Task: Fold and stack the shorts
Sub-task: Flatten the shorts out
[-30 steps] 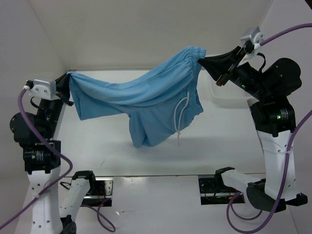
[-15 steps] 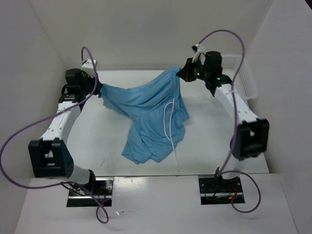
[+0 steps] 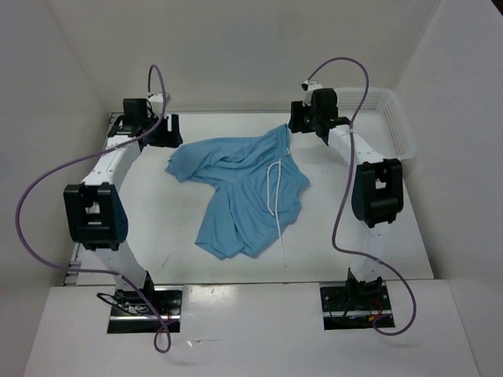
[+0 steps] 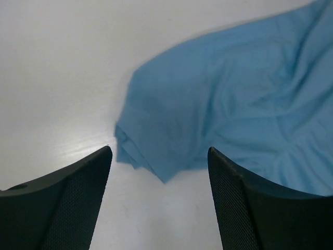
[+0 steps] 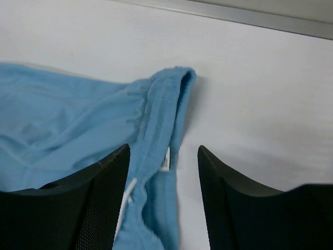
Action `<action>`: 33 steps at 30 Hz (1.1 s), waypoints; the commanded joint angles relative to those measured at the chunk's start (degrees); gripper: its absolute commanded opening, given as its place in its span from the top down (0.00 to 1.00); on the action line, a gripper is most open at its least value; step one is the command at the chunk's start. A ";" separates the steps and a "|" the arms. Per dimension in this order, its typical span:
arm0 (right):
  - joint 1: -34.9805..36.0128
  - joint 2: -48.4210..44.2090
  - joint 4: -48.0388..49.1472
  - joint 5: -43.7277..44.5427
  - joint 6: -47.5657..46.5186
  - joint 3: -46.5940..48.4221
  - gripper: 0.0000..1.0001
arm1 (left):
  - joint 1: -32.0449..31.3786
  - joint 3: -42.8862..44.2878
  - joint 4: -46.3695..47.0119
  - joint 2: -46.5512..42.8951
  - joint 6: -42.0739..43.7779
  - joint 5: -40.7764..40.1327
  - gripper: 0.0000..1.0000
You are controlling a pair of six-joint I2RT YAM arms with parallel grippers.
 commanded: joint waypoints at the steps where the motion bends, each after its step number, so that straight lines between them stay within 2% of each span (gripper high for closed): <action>1: 0.82 -11.55 -2.59 -1.98 -7.79 -7.62 0.39 | -6.71 -8.61 -14.43 -11.39 0.25 5.09 0.19; 3: 0.82 -13.42 -6.53 -2.61 -10.09 -13.69 0.38 | -11.02 -15.58 -18.42 -16.23 0.25 5.09 0.19; 4: 0.82 -14.91 -7.60 -2.61 -10.97 -15.45 0.38 | -15.75 -19.01 -20.17 -17.47 0.25 4.05 0.19; 5: 0.82 -15.53 -8.13 -2.61 -12.55 -19.21 0.38 | -18.06 -24.78 -20.19 -18.17 0.25 3.34 0.19; 8: 0.82 -17.02 -8.14 -1.99 -13.27 -24.59 0.38 | -22.38 -31.14 -17.74 -18.18 0.25 2.11 0.19; 11: 0.82 -17.03 -5.60 -1.99 -13.79 -26.71 0.38 | -23.70 -34.06 -13.78 -17.66 0.25 -0.87 0.19; 12: 0.82 -16.25 -4.89 -1.99 -13.79 -27.33 0.38 | -23.70 -34.59 -12.99 -17.65 0.25 -1.49 0.17; 13: 0.82 -15.72 -3.67 -1.99 -14.40 -27.33 0.38 | -23.70 -34.60 -12.98 -16.35 0.25 -1.50 0.10; 14: 0.82 -14.58 -3.65 -2.77 -14.41 -27.33 0.38 | -23.70 -34.60 -12.46 -15.73 0.25 -1.50 0.10; 19: 0.82 -12.20 -4.18 -5.42 -16.87 -27.41 0.34 | -24.41 -33.37 -11.14 -10.89 0.25 7.00 0.09; 22: 0.82 -11.67 -4.18 -6.64 -17.40 -28.65 0.32 | -24.41 -34.15 -10.00 -9.57 0.25 8.08 0.11; 24: 0.82 -10.97 -4.18 -6.65 -17.40 -29.17 0.32 | -24.41 -35.21 -8.60 -8.78 0.25 5.98 0.25; 27: 0.82 -9.74 -4.18 -6.65 -17.40 -29.18 0.32 | -24.41 -34.52 -7.89 -7.29 0.25 5.44 0.40; 28: 0.82 -8.95 -4.18 -6.65 -17.40 -29.18 0.32 | -24.41 -34.51 -7.89 -7.28 0.25 6.14 0.56; 31: 0.82 -7.45 -4.18 -7.18 -17.40 -28.04 0.44 | -24.41 -33.11 -7.89 -6.05 0.25 9.48 0.83; 32: 0.82 -6.58 -4.18 -7.70 -17.40 -28.04 0.57 | -24.41 -32.49 -7.89 -5.44 0.25 9.49 0.99; 33: 0.82 -6.57 -4.18 -7.70 -17.40 -27.17 0.63 | -24.41 -32.49 -7.89 -5.44 0.25 9.49 1.00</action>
